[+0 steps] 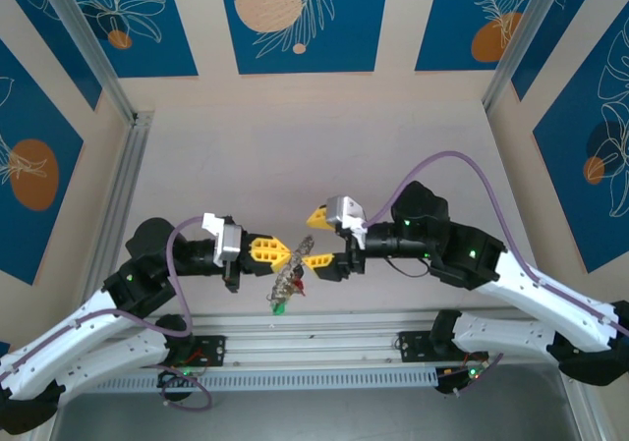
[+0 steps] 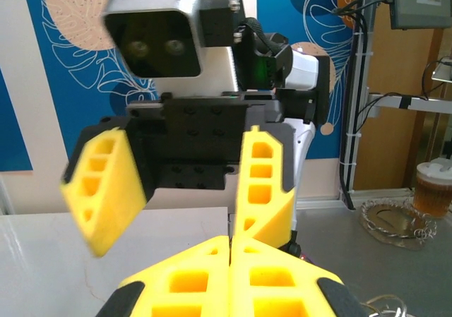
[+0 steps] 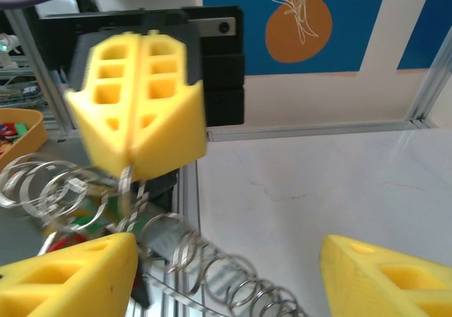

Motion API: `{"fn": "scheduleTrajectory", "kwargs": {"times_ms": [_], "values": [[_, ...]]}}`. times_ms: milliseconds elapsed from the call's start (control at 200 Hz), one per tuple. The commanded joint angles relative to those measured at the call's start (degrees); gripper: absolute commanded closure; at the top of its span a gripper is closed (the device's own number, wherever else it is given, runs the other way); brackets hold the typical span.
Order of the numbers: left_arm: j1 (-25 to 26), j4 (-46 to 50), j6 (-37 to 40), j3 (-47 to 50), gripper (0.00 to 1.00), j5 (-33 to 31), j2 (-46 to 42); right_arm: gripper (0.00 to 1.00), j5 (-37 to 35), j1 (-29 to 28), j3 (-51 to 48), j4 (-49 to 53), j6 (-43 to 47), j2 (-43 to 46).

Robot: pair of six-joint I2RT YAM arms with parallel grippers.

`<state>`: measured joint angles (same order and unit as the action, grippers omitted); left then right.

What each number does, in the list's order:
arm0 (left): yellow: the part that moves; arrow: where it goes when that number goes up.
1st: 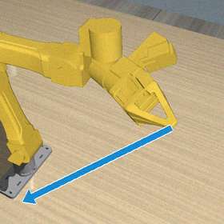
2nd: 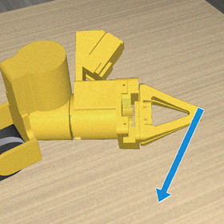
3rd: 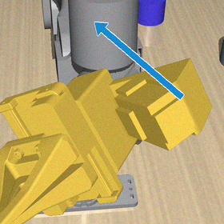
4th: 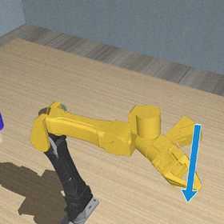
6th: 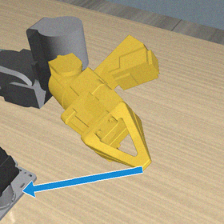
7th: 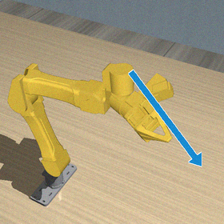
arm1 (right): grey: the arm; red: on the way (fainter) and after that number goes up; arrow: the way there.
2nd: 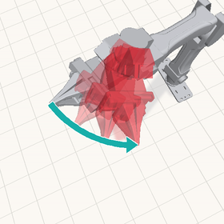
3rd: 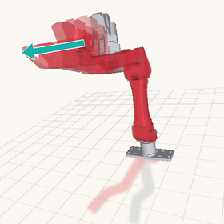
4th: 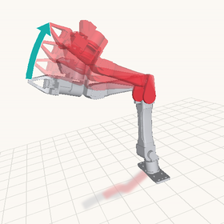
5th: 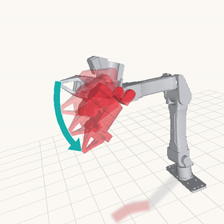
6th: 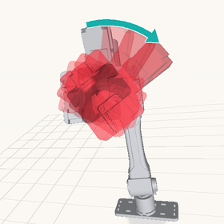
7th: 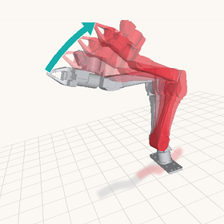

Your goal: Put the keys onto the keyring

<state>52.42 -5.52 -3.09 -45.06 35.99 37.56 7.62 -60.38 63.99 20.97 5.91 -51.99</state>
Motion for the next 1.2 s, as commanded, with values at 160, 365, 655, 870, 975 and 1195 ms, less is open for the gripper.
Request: {"fn": "scheduleTrajectory", "kwargs": {"times_ms": [160,365,655,870,975,1195], "values": [[0.2,-3.2,-0.3,-2.5,1.00,0.7,0.0,0.35,10.0,1.4,-0.1,-0.2,0.8,0.9],[0.2,-3.5,-0.3,-2.6,1.00,0.8,0.1,0.59,11.8,1.4,0.3,-1.6,-0.7,-1.9],[0.2,-4.0,-0.2,-2.0,1.00,0.9,0.3,0.69,12.8,1.1,-0.6,-4.2,-2.1,-2.1],[0.2,-3.9,-0.2,-2.1,1.00,1.1,0.3,0.72,13.7,0.8,-0.9,-4.8,-2.3,-2.6],[0.2,-4.2,-0.4,-1.8,1.00,0.9,0.2,0.75,14.1,0.8,-1.1,-4.8,-2.4,-2.7],[0.2,-4.8,-0.5,-1.5,1.00,0.9,0.3,0.85,15.0,0.8,-0.8,-3.9,-2.1,-3.2]]}}
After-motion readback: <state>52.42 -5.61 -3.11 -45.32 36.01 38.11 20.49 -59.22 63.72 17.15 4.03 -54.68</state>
